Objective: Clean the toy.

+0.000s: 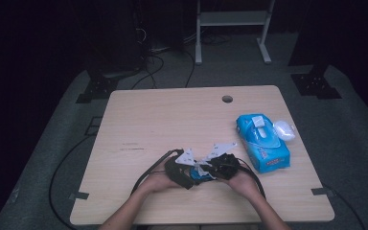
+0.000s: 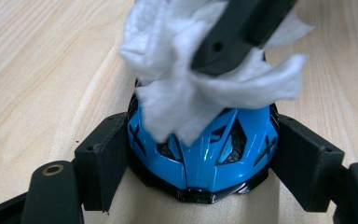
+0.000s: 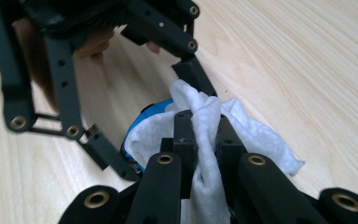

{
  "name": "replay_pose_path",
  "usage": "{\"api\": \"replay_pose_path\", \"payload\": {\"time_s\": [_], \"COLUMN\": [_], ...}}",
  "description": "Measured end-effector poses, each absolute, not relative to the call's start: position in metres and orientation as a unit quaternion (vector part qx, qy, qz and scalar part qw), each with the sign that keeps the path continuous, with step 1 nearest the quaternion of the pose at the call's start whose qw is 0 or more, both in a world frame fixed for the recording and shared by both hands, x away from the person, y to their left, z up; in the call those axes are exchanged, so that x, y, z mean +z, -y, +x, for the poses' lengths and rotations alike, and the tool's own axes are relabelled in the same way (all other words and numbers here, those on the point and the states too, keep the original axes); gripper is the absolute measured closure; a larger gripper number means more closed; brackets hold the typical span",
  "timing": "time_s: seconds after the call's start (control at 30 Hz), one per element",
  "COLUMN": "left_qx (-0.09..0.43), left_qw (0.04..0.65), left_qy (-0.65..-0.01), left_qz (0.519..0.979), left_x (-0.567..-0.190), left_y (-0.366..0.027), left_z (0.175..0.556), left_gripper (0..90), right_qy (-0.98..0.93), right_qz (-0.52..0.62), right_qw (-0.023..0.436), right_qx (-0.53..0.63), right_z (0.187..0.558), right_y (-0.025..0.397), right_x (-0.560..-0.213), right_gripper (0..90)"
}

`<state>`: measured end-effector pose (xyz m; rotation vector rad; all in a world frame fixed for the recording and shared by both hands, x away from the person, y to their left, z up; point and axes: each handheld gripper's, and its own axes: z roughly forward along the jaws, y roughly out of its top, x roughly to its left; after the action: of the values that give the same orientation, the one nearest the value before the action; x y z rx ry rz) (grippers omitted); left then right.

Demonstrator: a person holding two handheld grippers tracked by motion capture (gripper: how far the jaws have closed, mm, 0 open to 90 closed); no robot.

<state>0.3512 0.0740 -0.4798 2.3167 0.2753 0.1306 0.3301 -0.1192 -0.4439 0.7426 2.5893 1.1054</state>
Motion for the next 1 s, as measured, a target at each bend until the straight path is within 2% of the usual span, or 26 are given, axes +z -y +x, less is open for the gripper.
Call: {"api": "replay_pose_path", "payload": {"time_s": [0.2,0.4,0.5,0.8,1.0], "left_qx": [0.052,0.051,0.051,0.052,0.052], "left_qw": [0.393,0.394,0.393,0.394,0.393], "left_qy": [-0.111,-0.111,-0.109,-0.108,-0.108], "left_qz": [0.911,0.911,0.911,0.911,0.912], "left_x": [-0.48,-0.48,-0.48,-0.48,-0.48], "left_y": [-0.074,-0.073,-0.074,-0.074,-0.075], "left_z": [0.351,0.35,0.351,0.351,0.351], "left_gripper": [24.2,24.2,24.2,24.2,24.2], "right_qy": [-0.889,-0.875,-0.875,-0.865,-0.873], "right_qz": [0.241,0.266,0.272,0.305,0.284], "right_qw": [0.137,0.136,0.158,0.148,0.143], "right_qx": [0.366,0.38,0.368,0.369,0.37], "right_z": [0.333,0.335,0.335,0.341,0.343], "right_y": [0.103,0.129,0.135,0.155,0.134], "right_x": [-0.448,-0.444,-0.441,-0.444,-0.445], "right_gripper": [82.4,82.3,82.4,82.5,82.4]}}
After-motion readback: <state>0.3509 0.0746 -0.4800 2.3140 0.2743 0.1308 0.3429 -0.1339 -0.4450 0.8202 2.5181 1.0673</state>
